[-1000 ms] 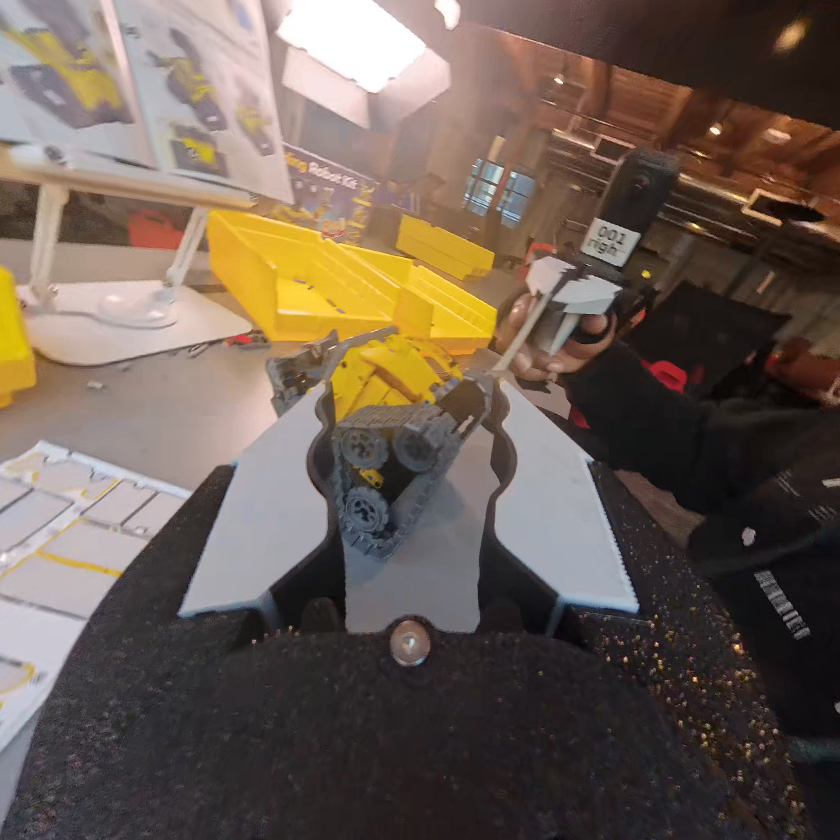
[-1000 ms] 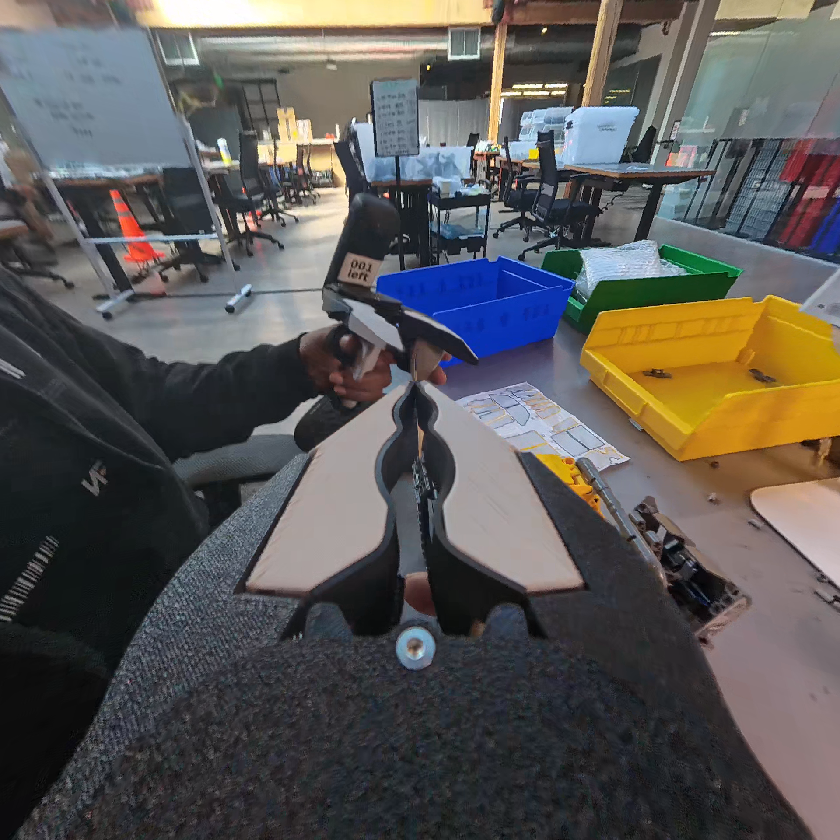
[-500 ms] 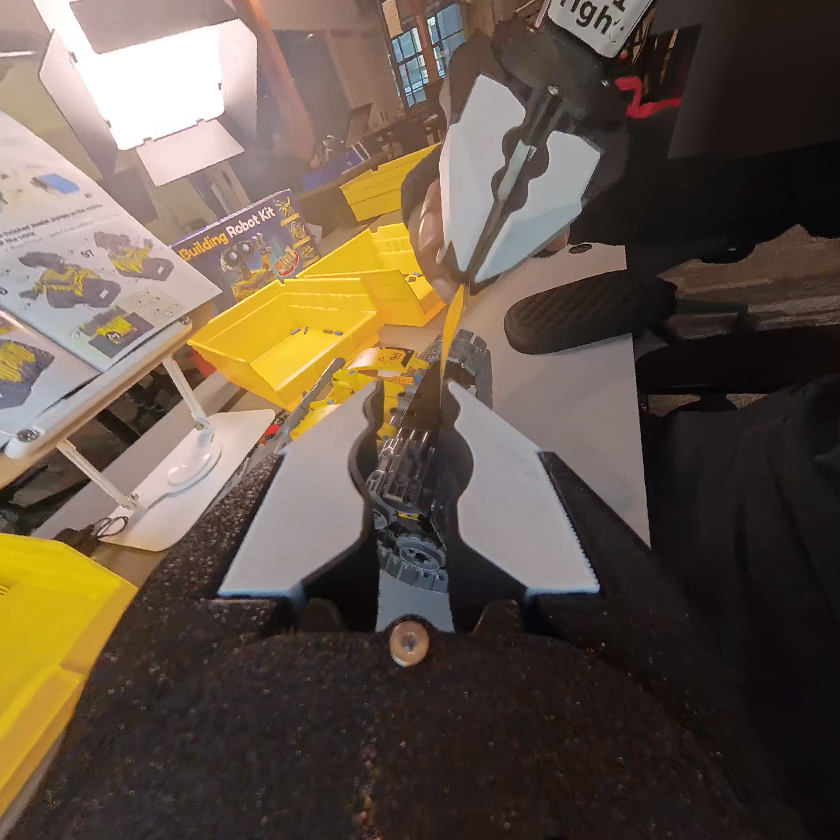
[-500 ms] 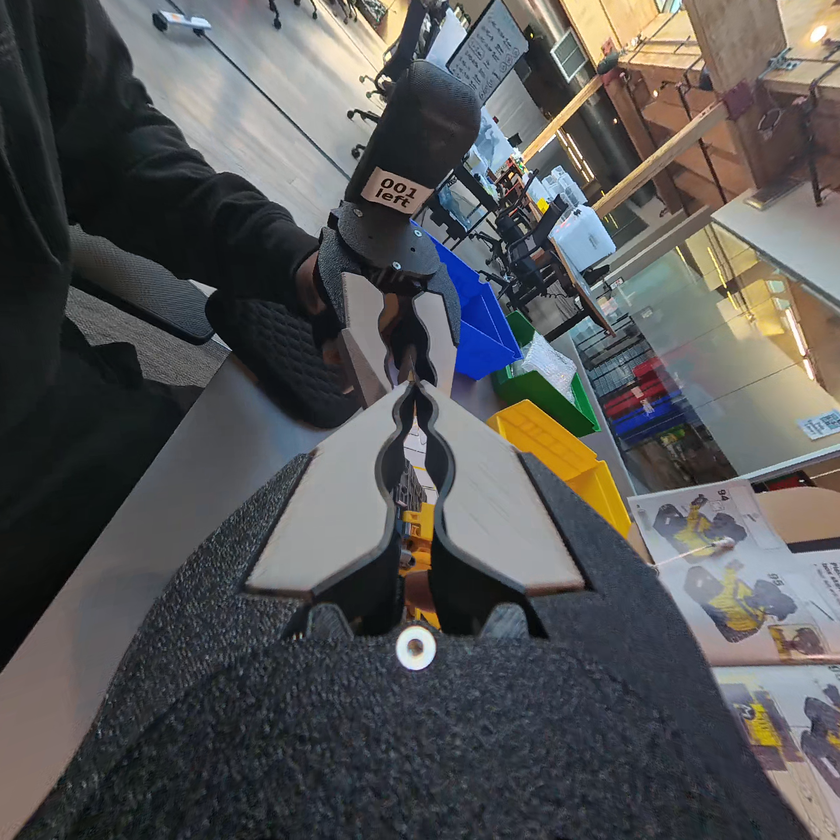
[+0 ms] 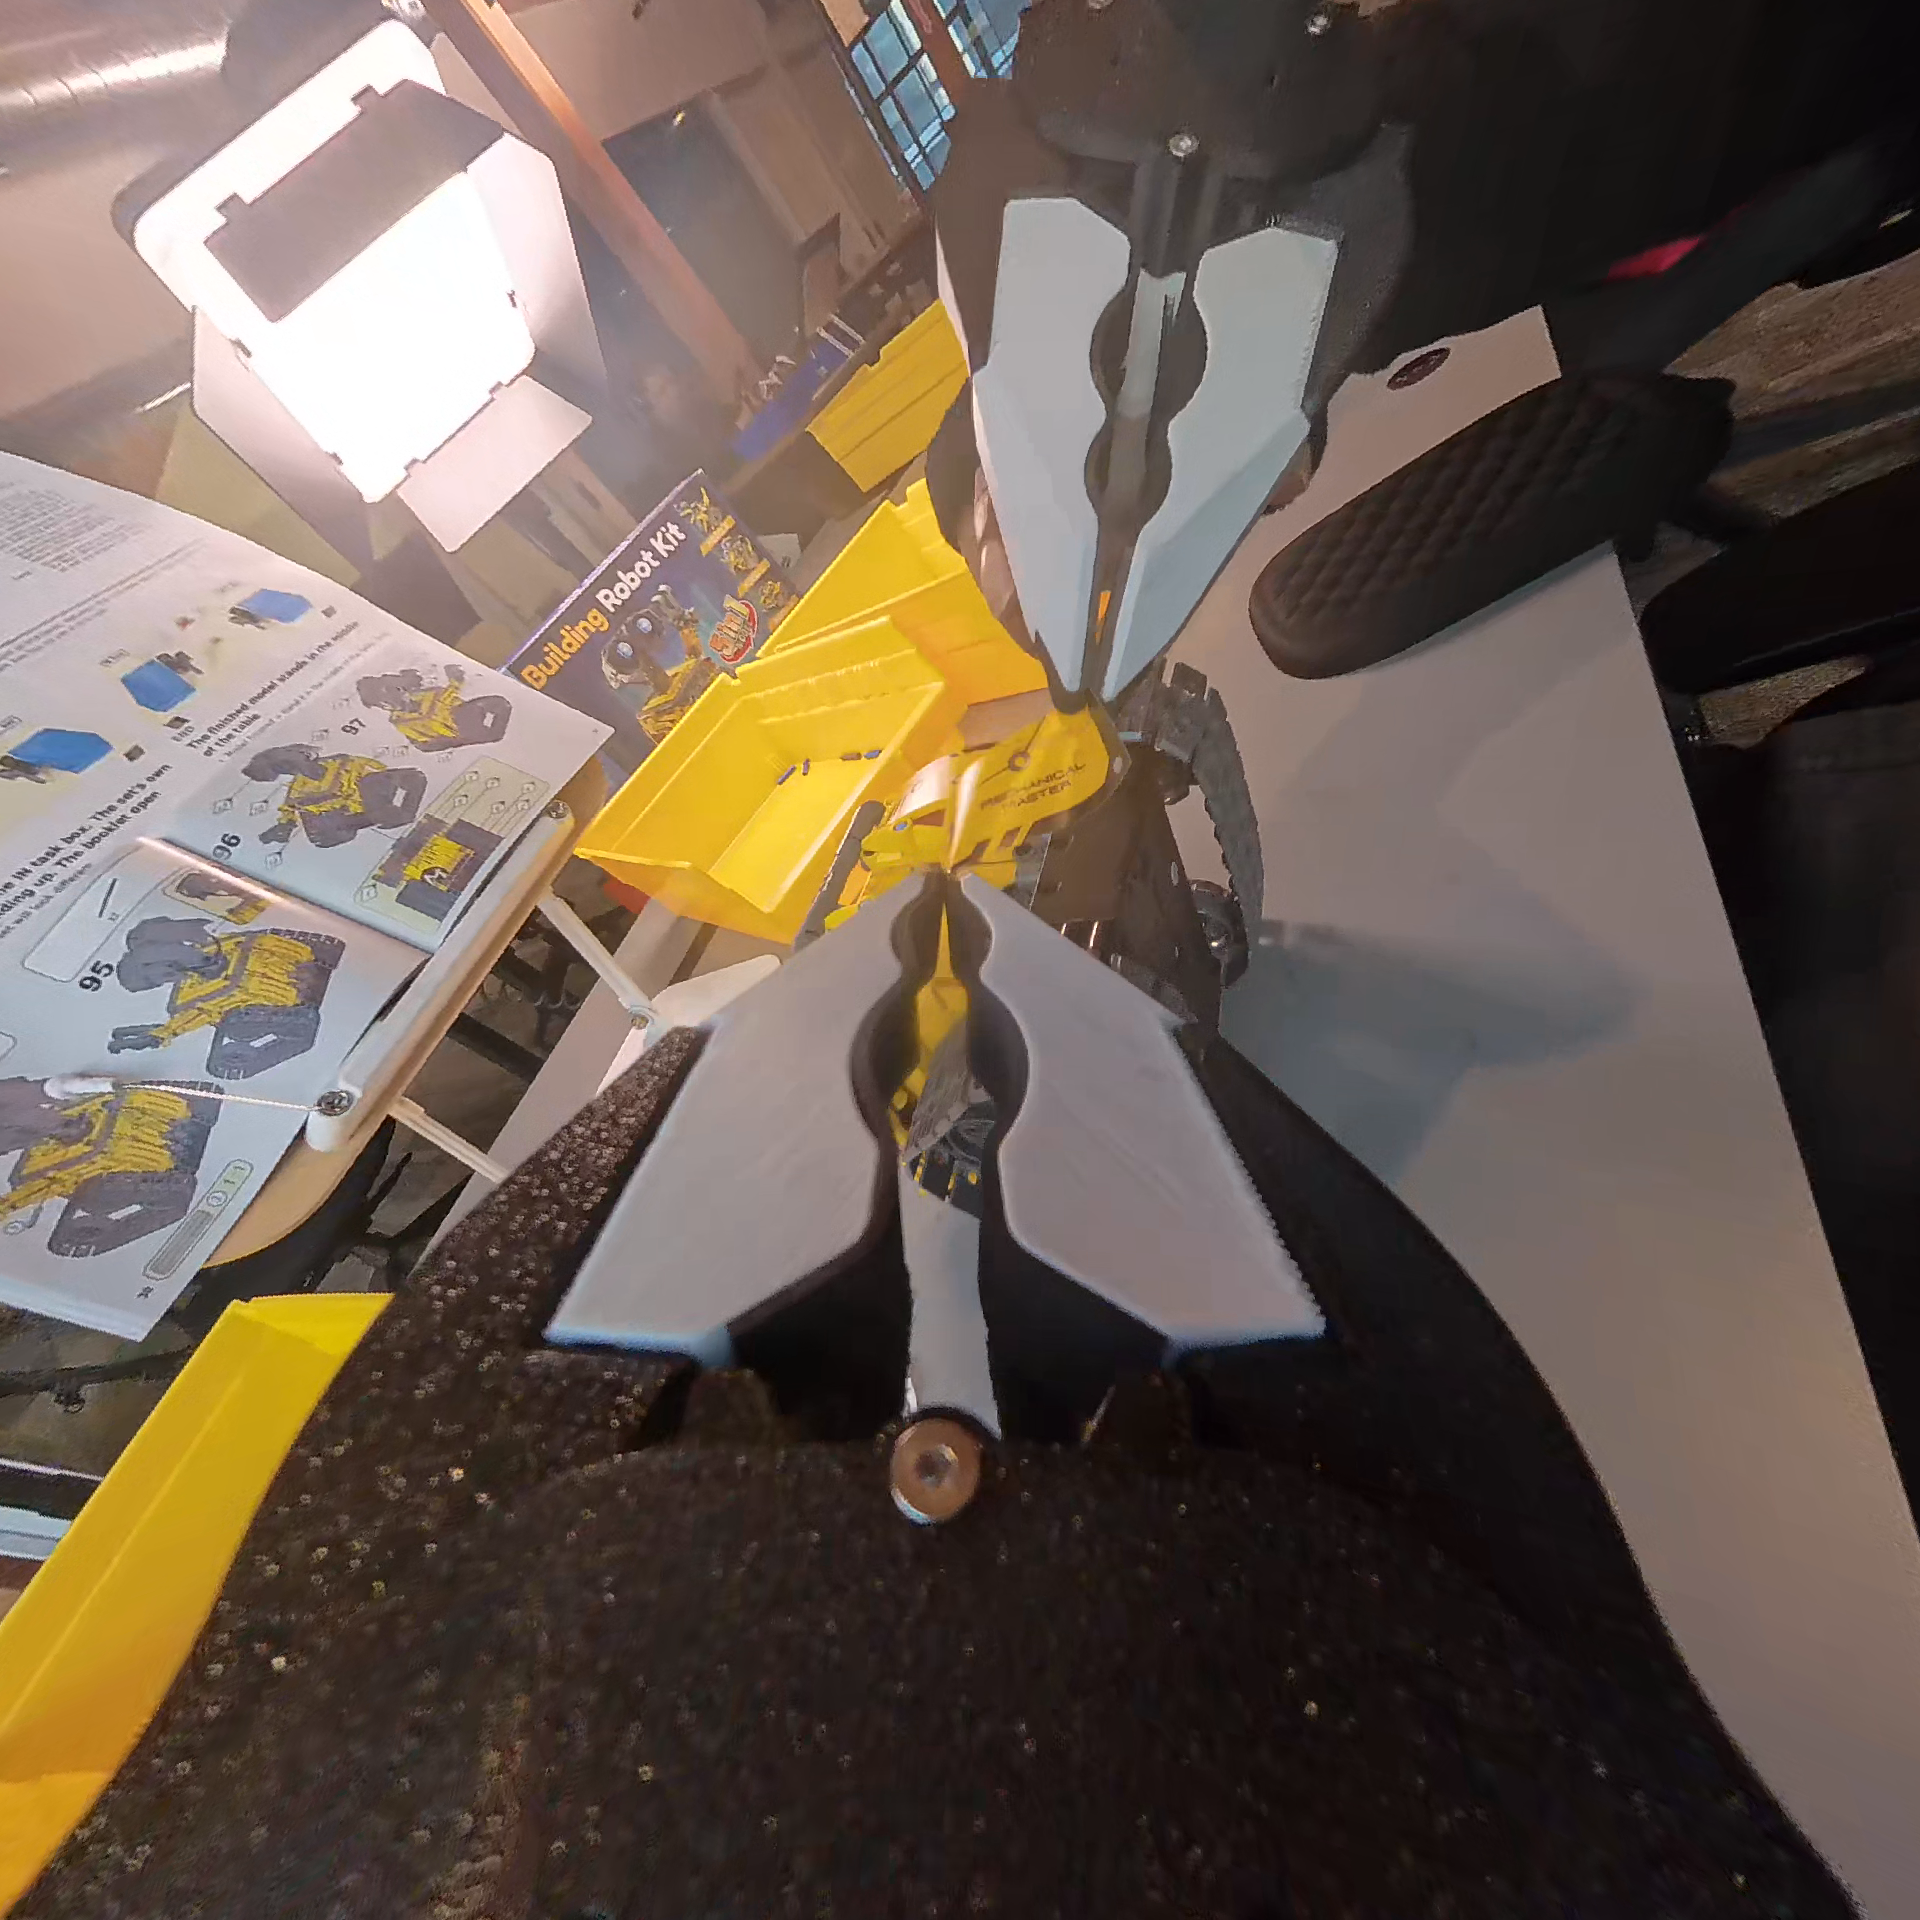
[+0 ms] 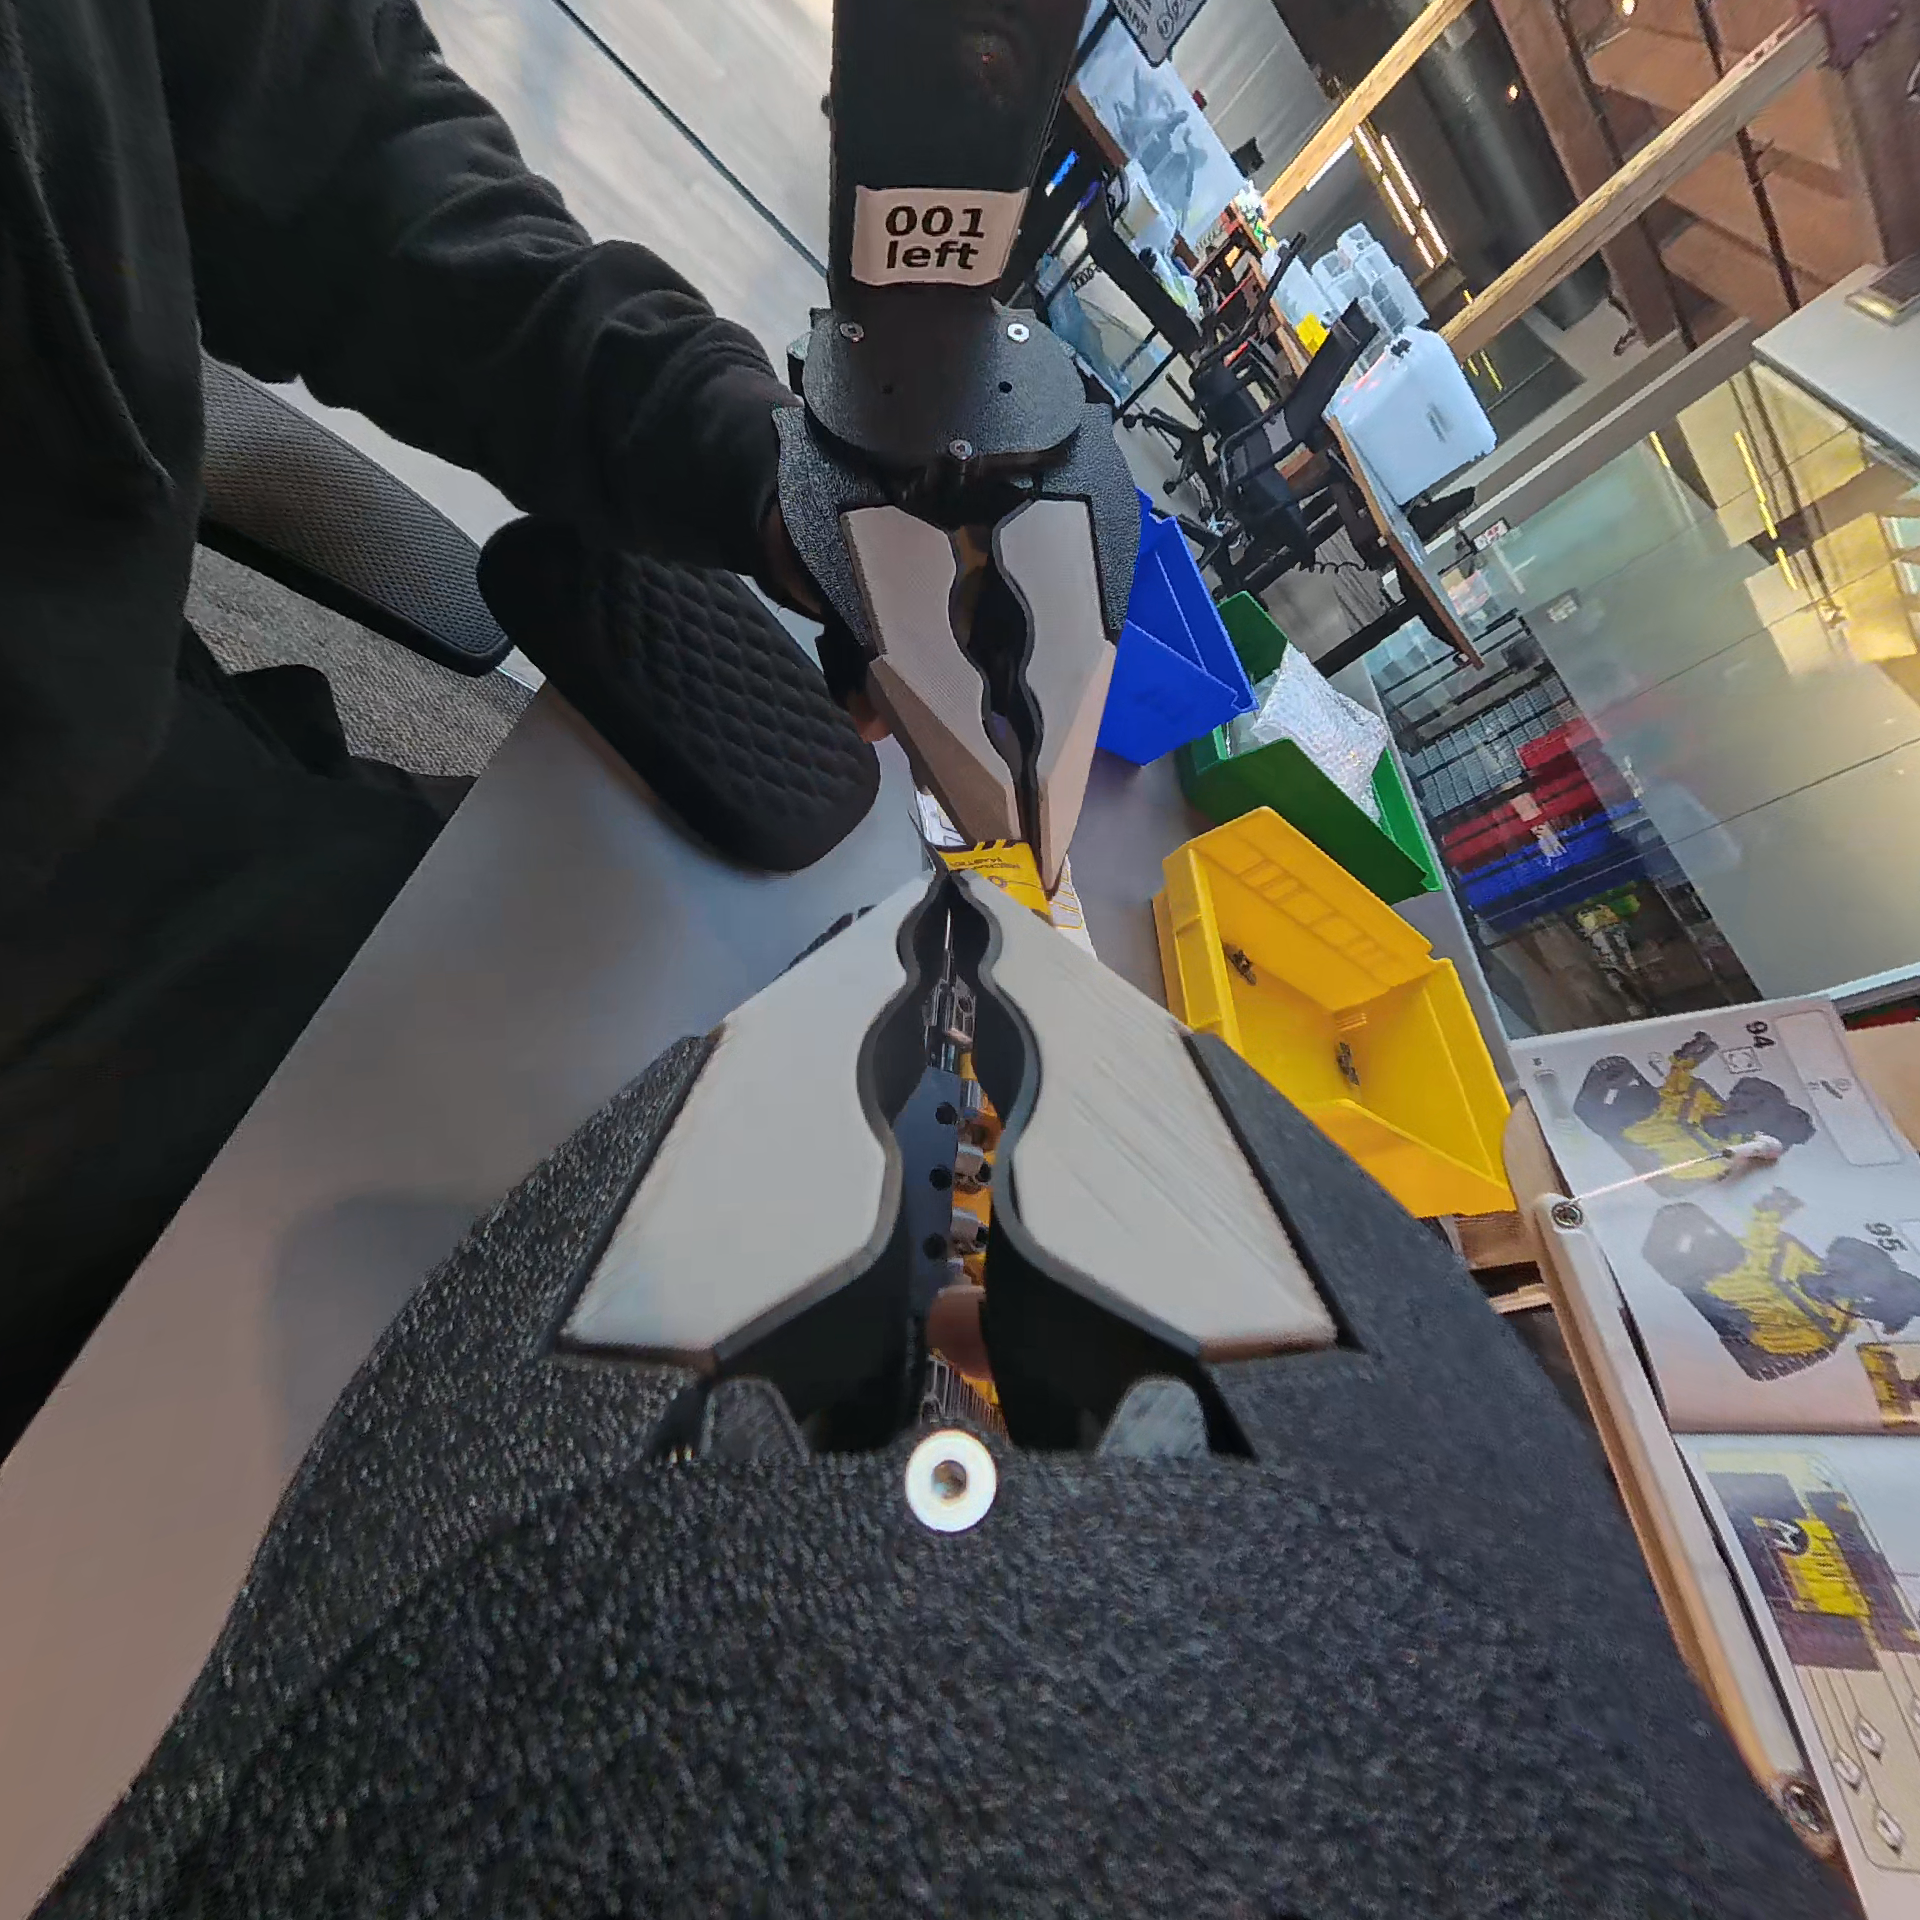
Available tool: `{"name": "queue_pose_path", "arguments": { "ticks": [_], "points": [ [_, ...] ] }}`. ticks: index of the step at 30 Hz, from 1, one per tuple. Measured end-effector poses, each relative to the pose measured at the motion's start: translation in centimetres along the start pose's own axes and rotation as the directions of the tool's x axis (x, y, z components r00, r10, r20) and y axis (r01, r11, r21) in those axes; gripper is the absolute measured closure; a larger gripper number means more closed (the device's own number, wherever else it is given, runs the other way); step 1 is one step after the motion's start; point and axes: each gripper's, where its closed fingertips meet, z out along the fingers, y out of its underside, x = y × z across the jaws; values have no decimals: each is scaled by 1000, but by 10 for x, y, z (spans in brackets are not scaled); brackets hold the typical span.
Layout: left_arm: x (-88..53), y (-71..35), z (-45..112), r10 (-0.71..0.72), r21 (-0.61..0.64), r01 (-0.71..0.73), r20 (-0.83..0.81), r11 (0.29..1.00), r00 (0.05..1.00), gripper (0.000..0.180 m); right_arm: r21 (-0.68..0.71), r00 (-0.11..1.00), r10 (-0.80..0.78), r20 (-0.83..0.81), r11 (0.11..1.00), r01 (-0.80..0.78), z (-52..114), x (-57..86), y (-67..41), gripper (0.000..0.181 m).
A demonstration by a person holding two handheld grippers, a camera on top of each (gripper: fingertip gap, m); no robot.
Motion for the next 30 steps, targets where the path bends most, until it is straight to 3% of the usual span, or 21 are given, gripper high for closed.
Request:
{"name": "queue_pose_path", "arguments": {
  "ticks": [3, 6, 11, 13, 15, 17, 23, 26, 30],
  "points": [
    [-17, 11, 3, -11, -46, 13, 52, 999, 999, 173, 8, 998, 54, 9, 998, -55, -1, 4, 0, 181],
    [-23, 27, 3, -208, -84, 207, -5, 975, 978, 155, 41, 990, 143, -9, 989, -142, -10, 19, -1, 181],
    [-1, 42, -5, -609, -125, 601, -275, 790, 744, 107, 42, 969, 241, -50, 970, -239, -27, 50, 12, 181],
    [8, 53, -3, -660, -166, 646, -319, 745, 680, 95, 22, 965, 258, -55, 966, -257, -30, 60, 21, 181],
    [20, 58, 2, -660, -194, 637, -340, 746, 670, 91, 1, 965, 257, -59, 966, -257, -30, 69, 28, 181],
    [20, 59, 8, -618, -177, 593, -297, 785, 728, 105, -10, 968, 245, -61, 969, -246, -29, 77, 33, 181],
    [33, 50, 19, -555, -221, 512, -249, 830, 793, 107, -41, 987, 154, -39, 987, -156, -20, 96, 47, 181],
    [35, 45, 18, -575, -212, 535, -292, 818, 764, 107, -37, 992, 127, -16, 991, -128, -16, 101, 51, 181],
    [10, 35, 8, -676, -140, 678, -353, 721, 646, 112, -17, 991, 131, -2, 991, -131, -11, 100, 56, 181]
  ]
}}
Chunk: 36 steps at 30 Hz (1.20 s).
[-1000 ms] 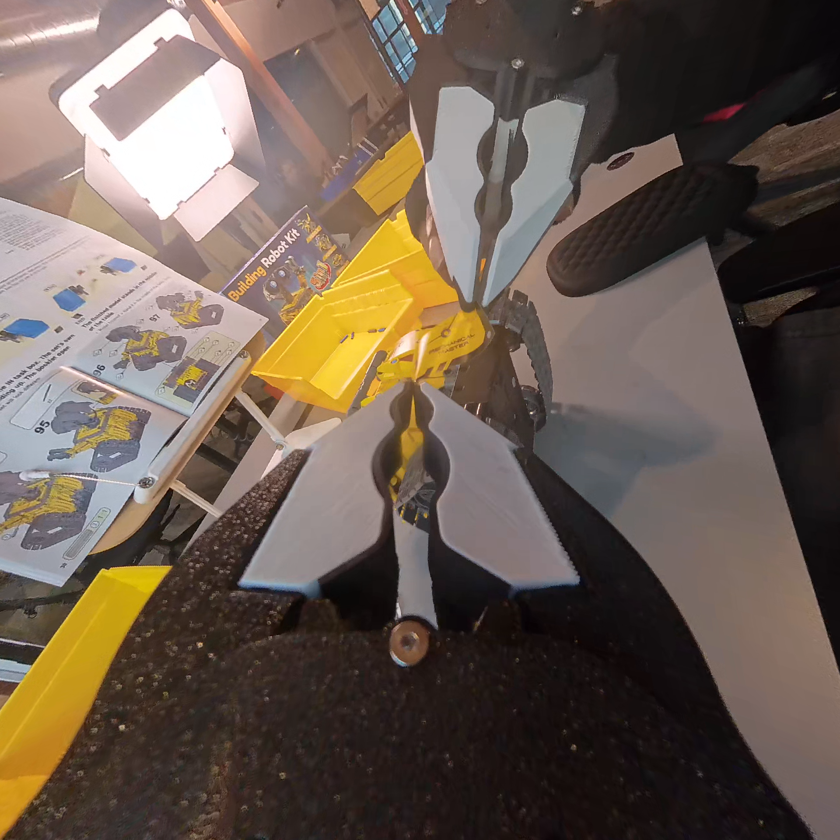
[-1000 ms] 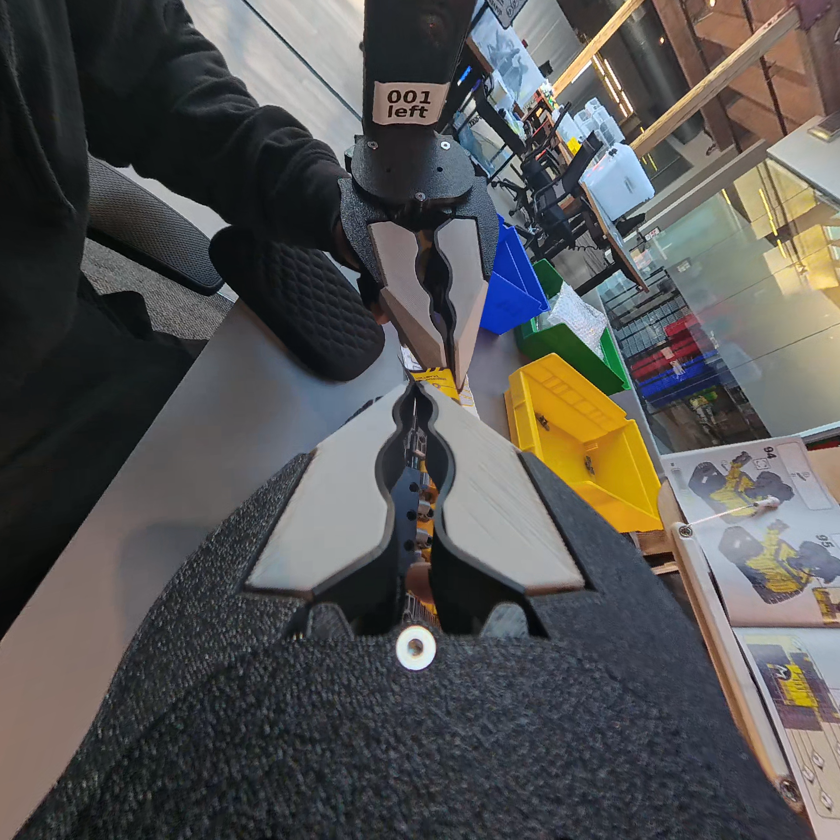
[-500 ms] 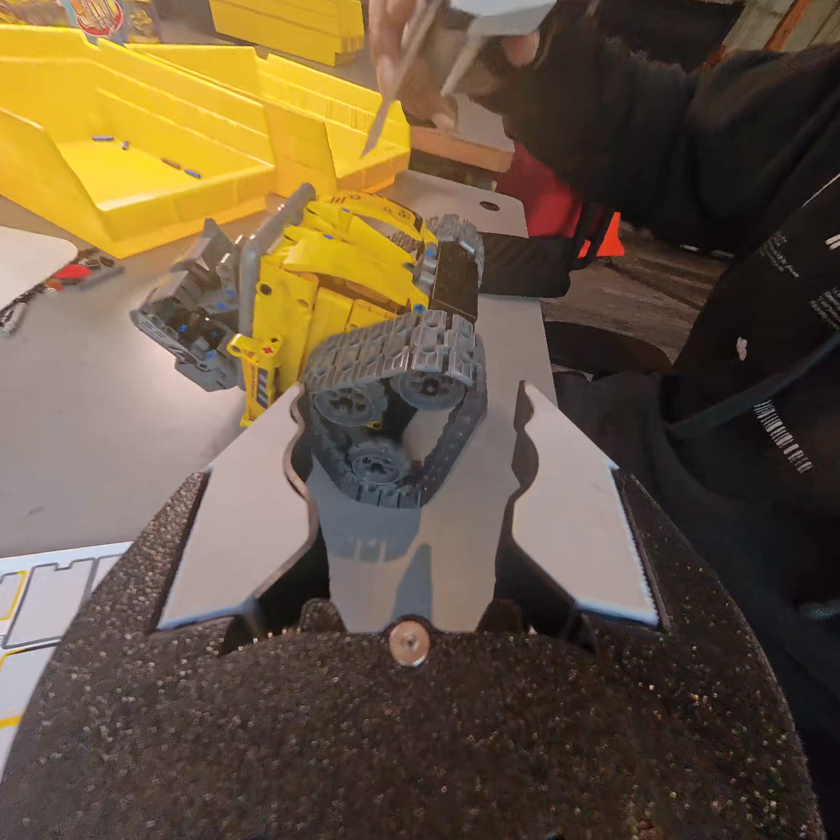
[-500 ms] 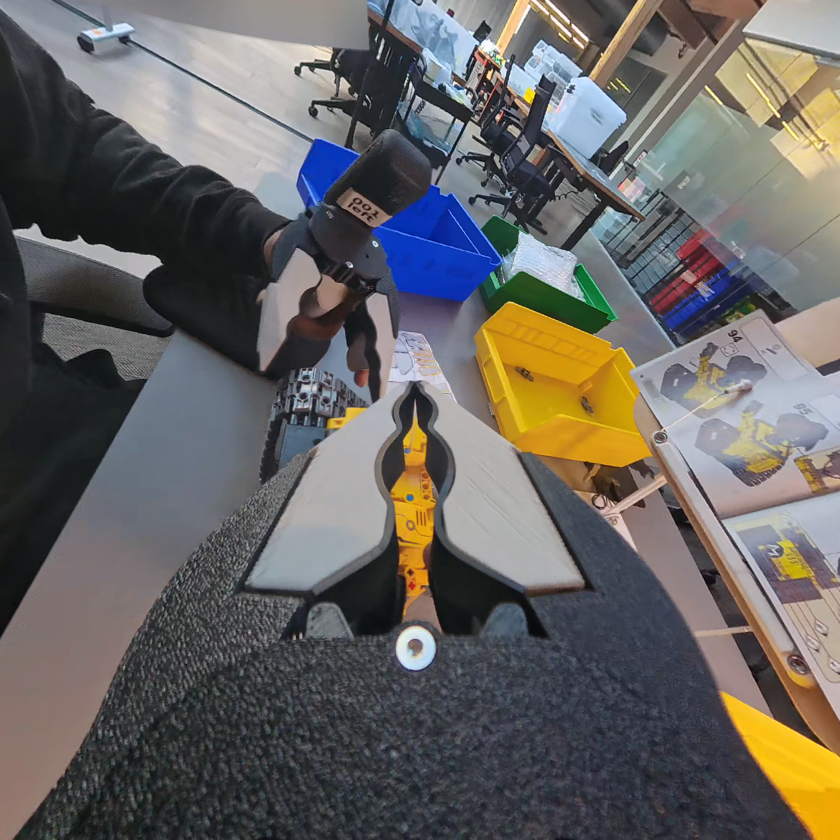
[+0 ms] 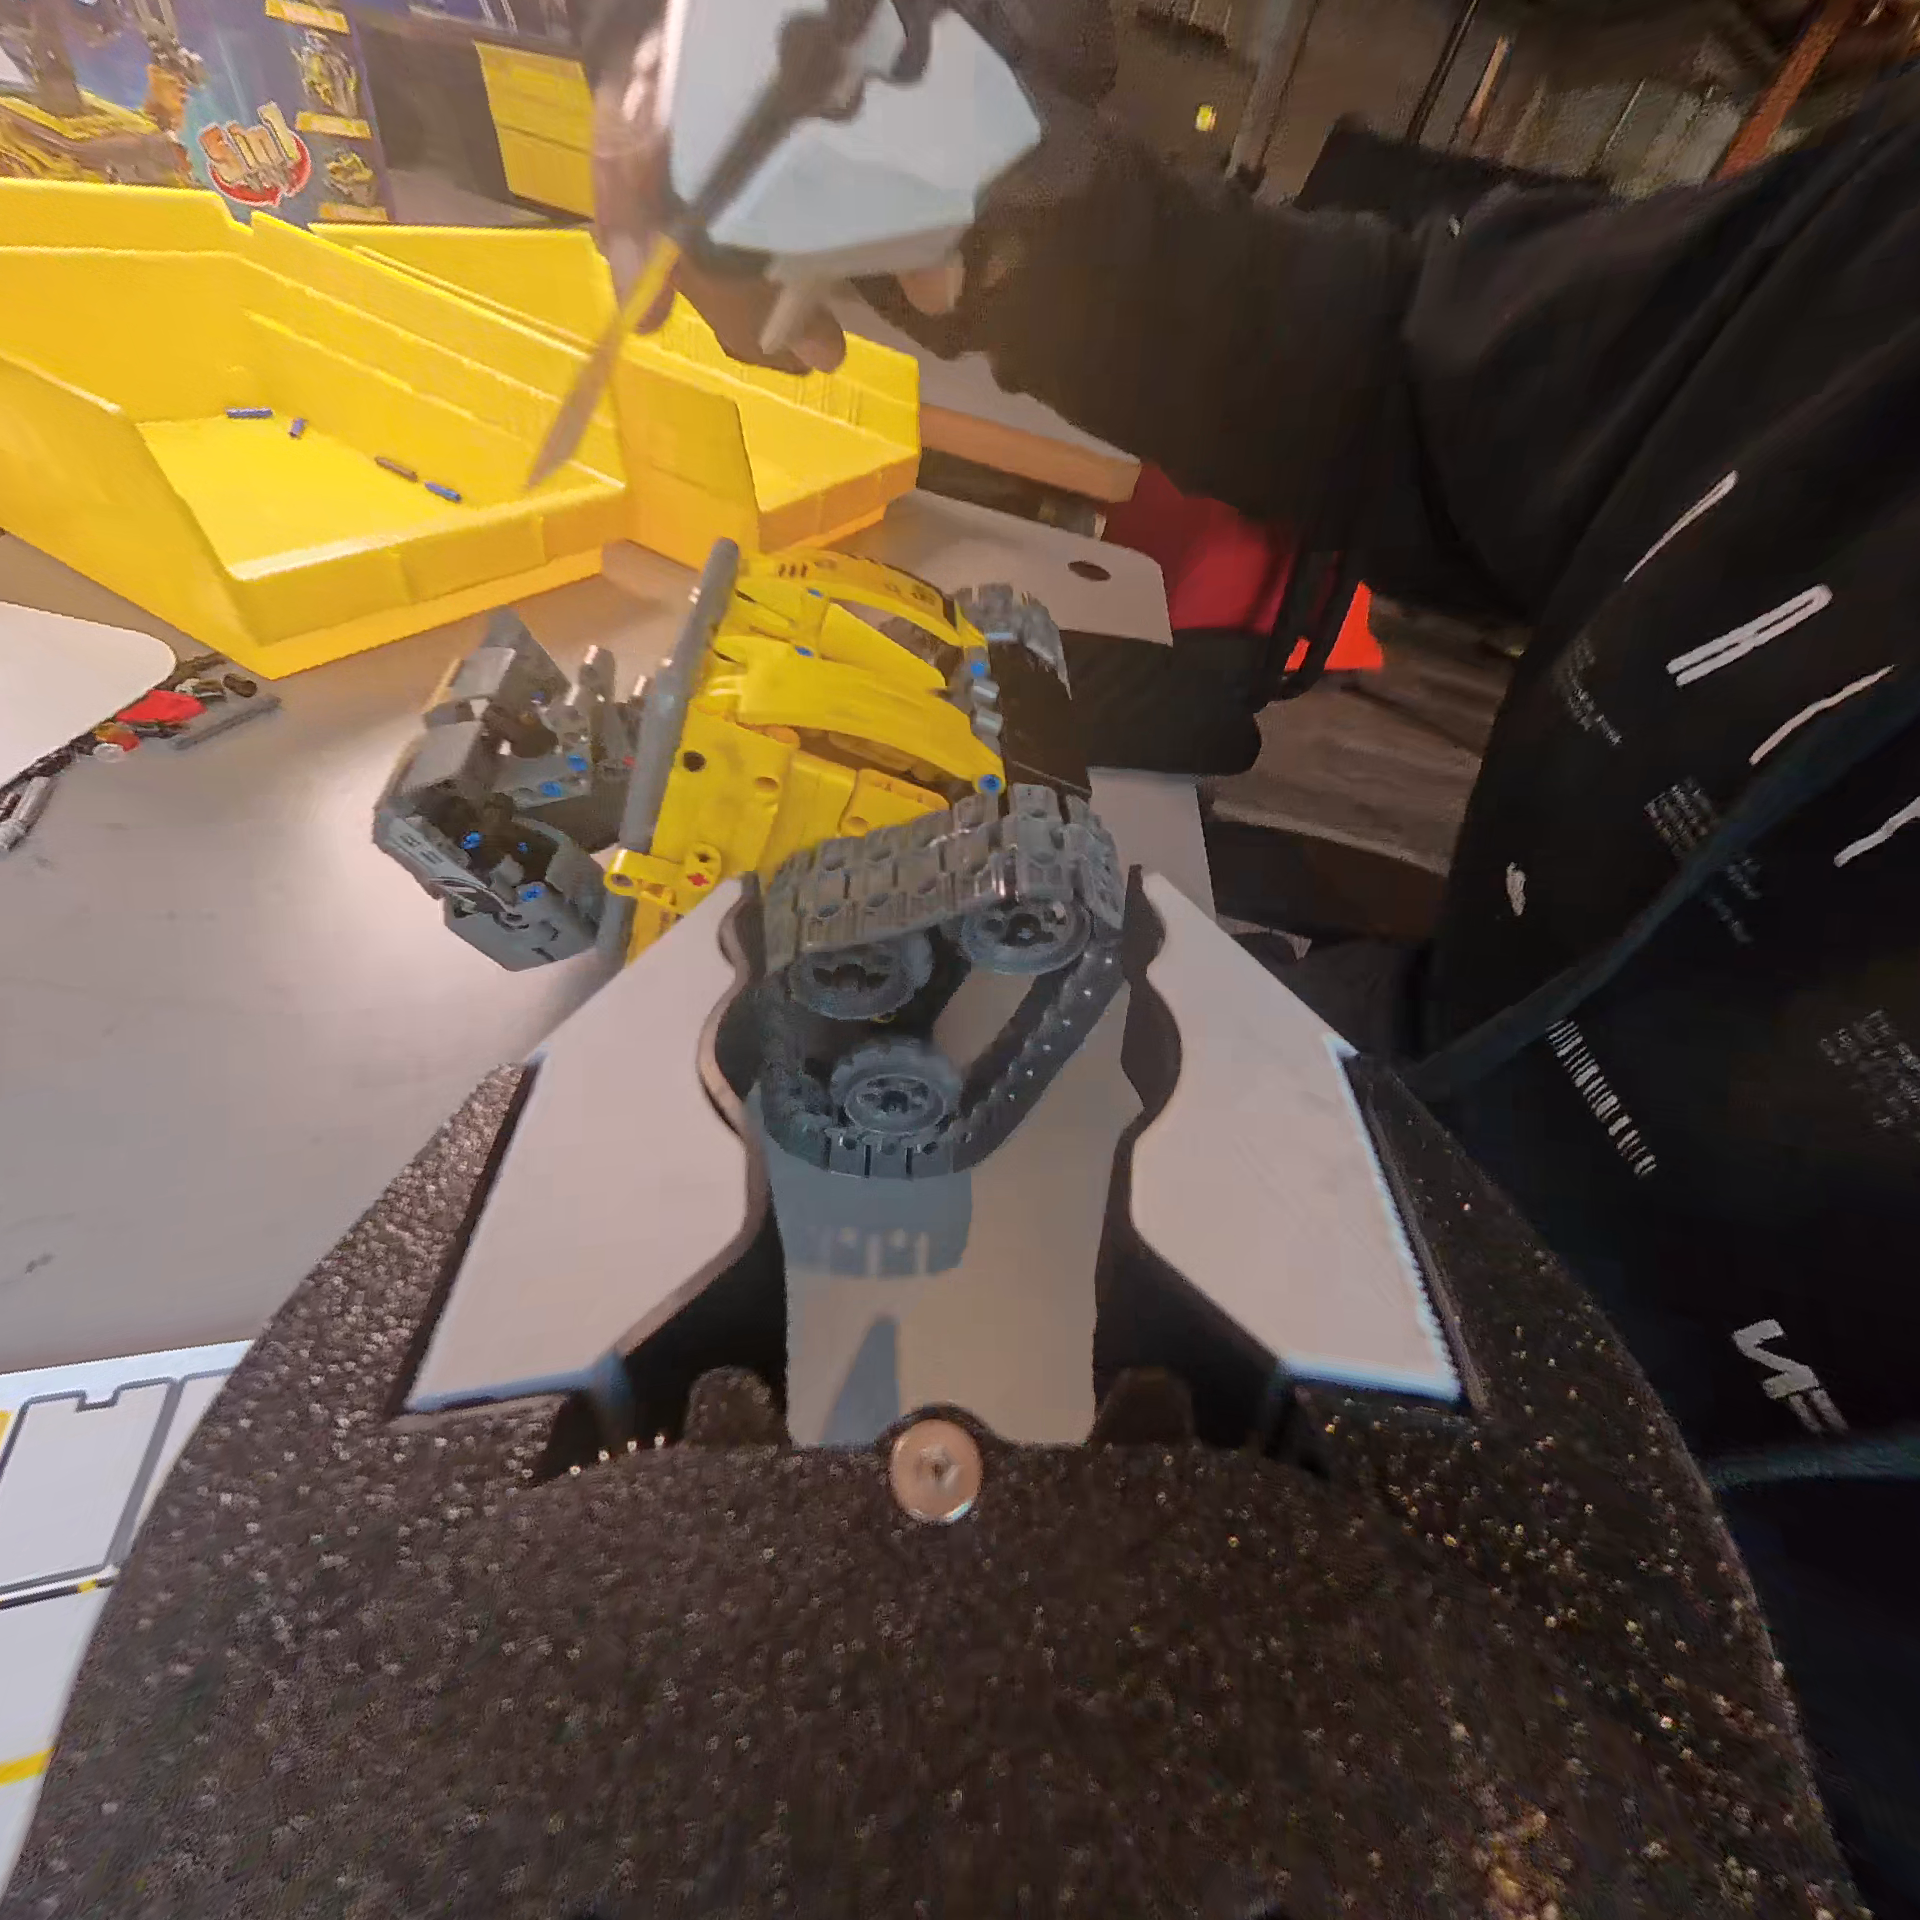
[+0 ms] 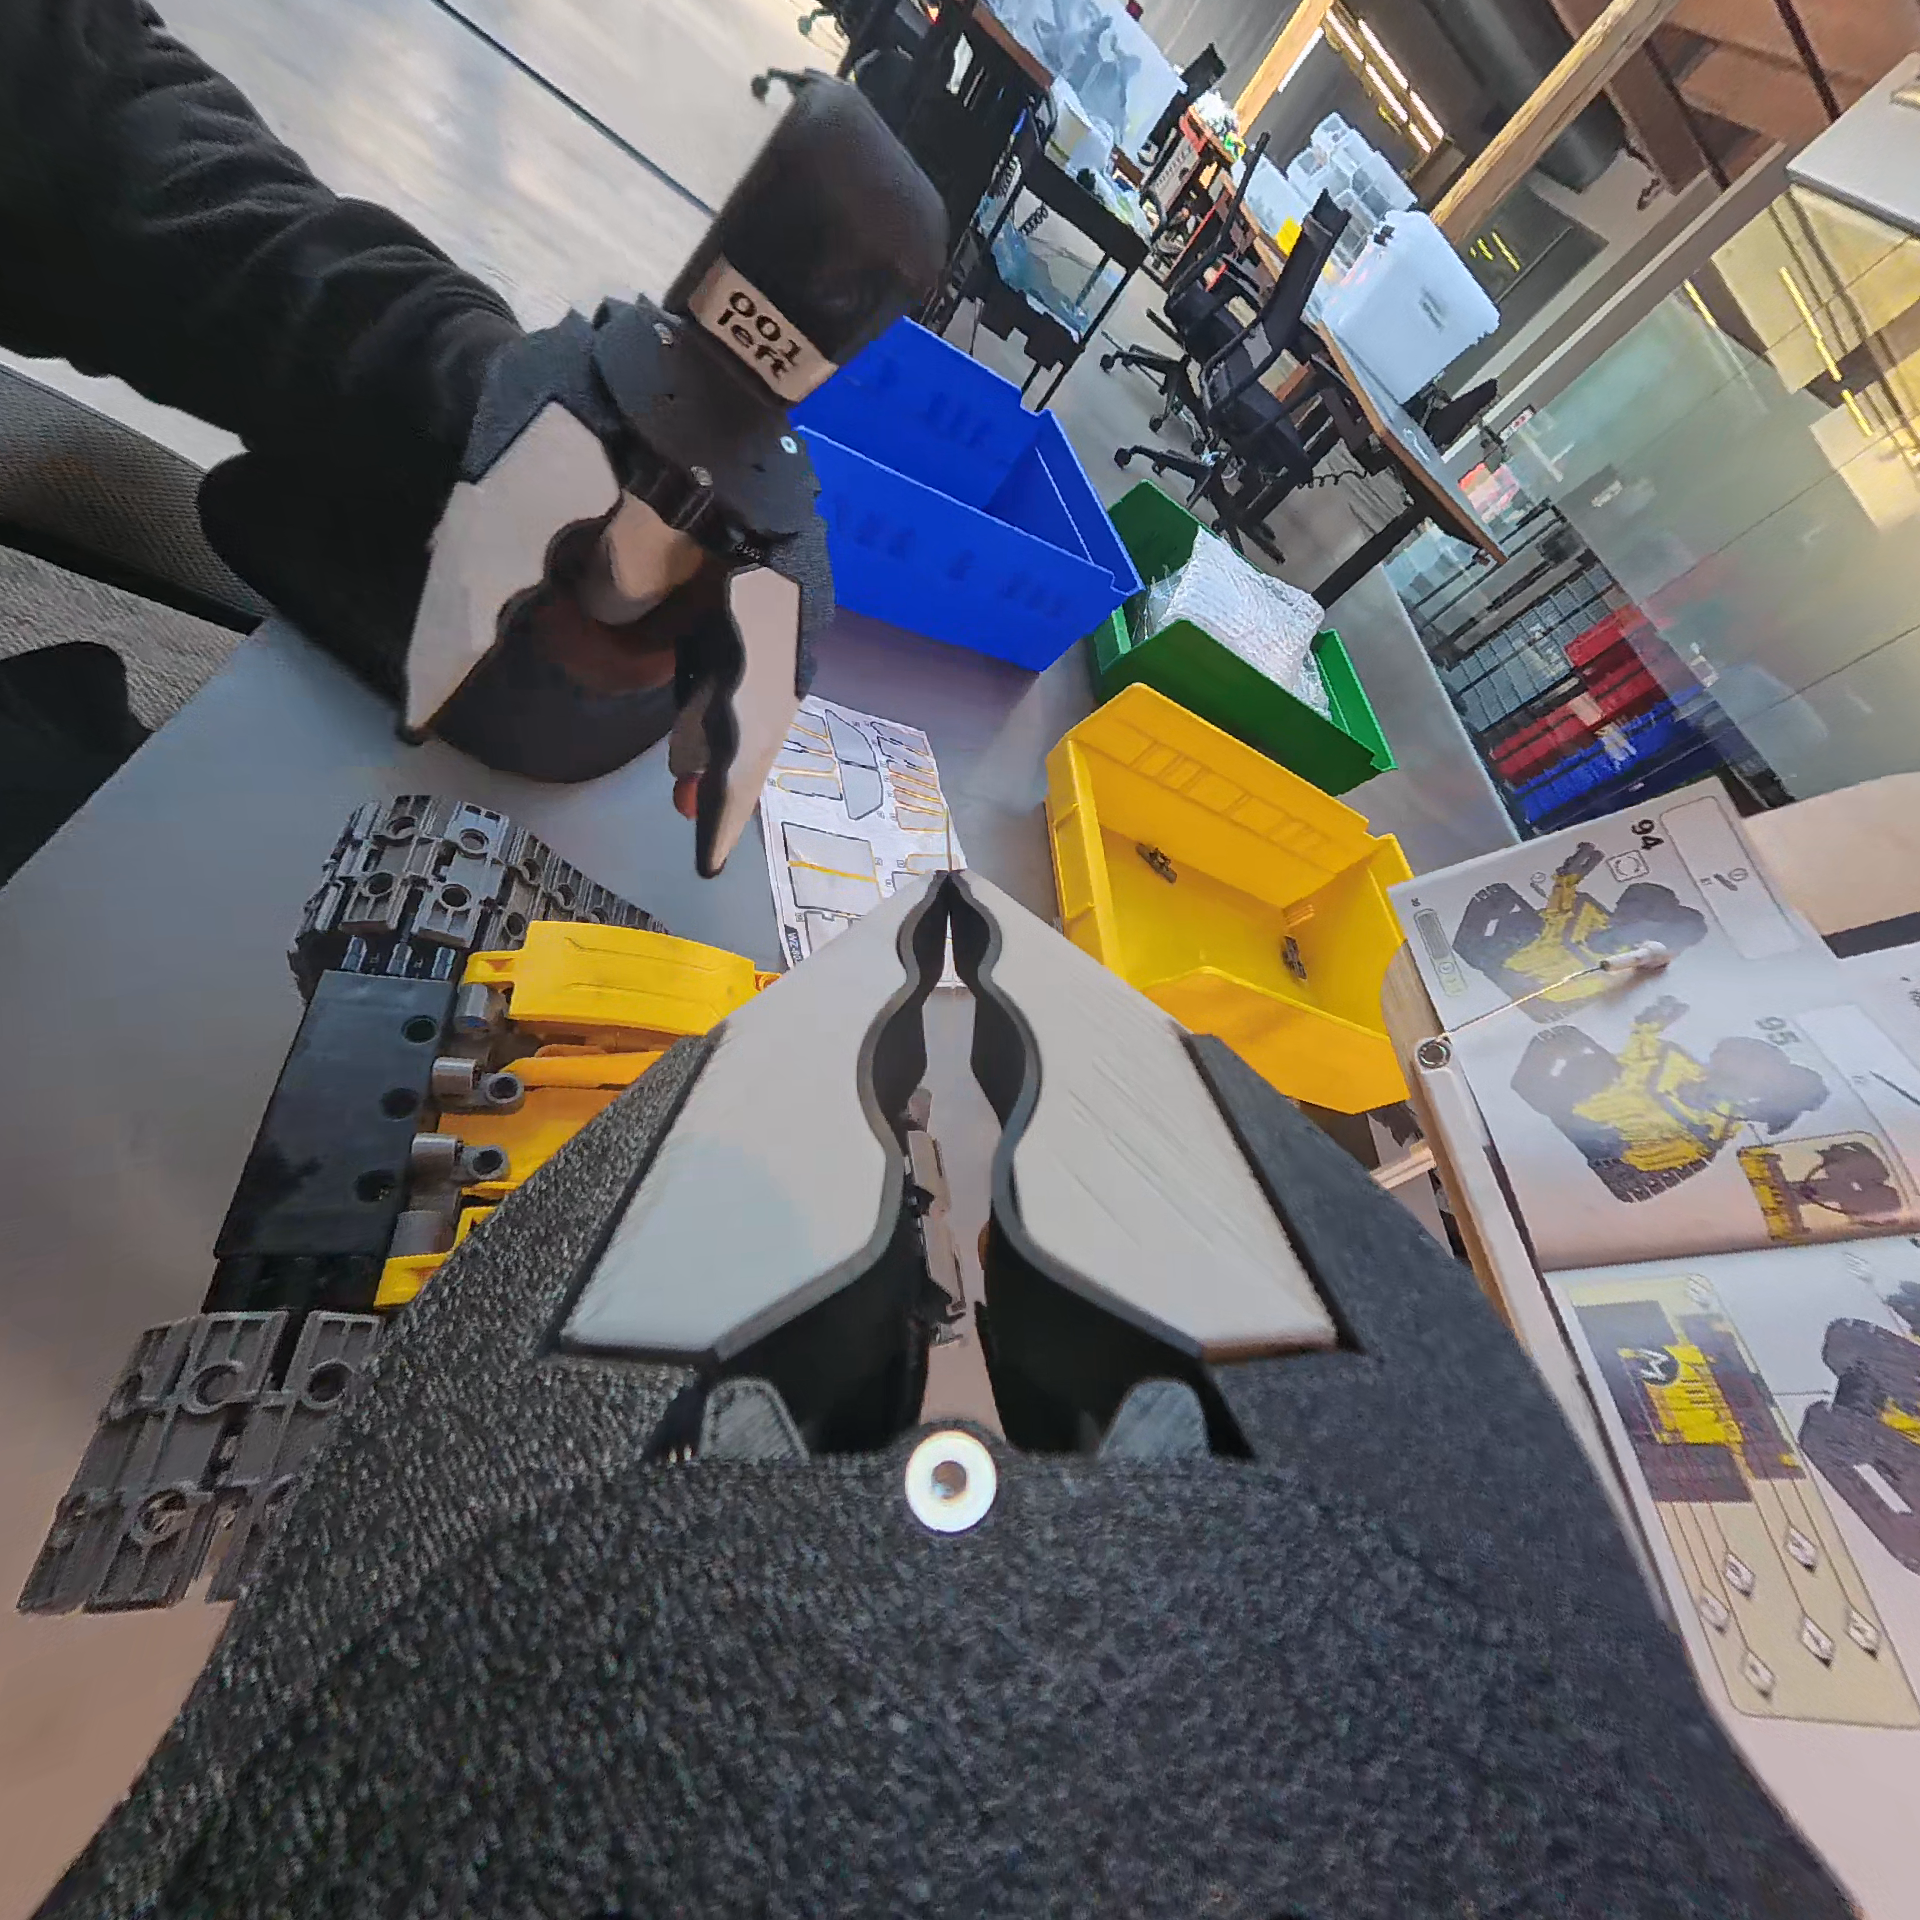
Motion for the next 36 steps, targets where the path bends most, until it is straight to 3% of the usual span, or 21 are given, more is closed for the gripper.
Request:
{"name": "queue_pose_path", "arguments": {
  "ticks": [6, 15, 23, 36],
  "points": [
    [-38, -5, -5, 1, -8, 0, 43, 1000, 999, 114, 7, 1000, -2, 31, 1000, 2, 5, -9, 3, 181],
    [-22, 5, -1, -104, 87, 117, -137, 989, 985, 106, 28, 999, 28, 31, 999, -29, 5, -17, 6, 181],
    [-14, 13, 8, -61, 56, 68, -117, 996, 991, 84, 15, 998, 31, 47, 999, -32, 6, -26, 14, 181],
    [-7, 16, 15, -17, 35, 20, -97, 999, 995, 81, -47, 993, -42, 113, 998, 48, 9, -57, 18, 181]
  ]
}}
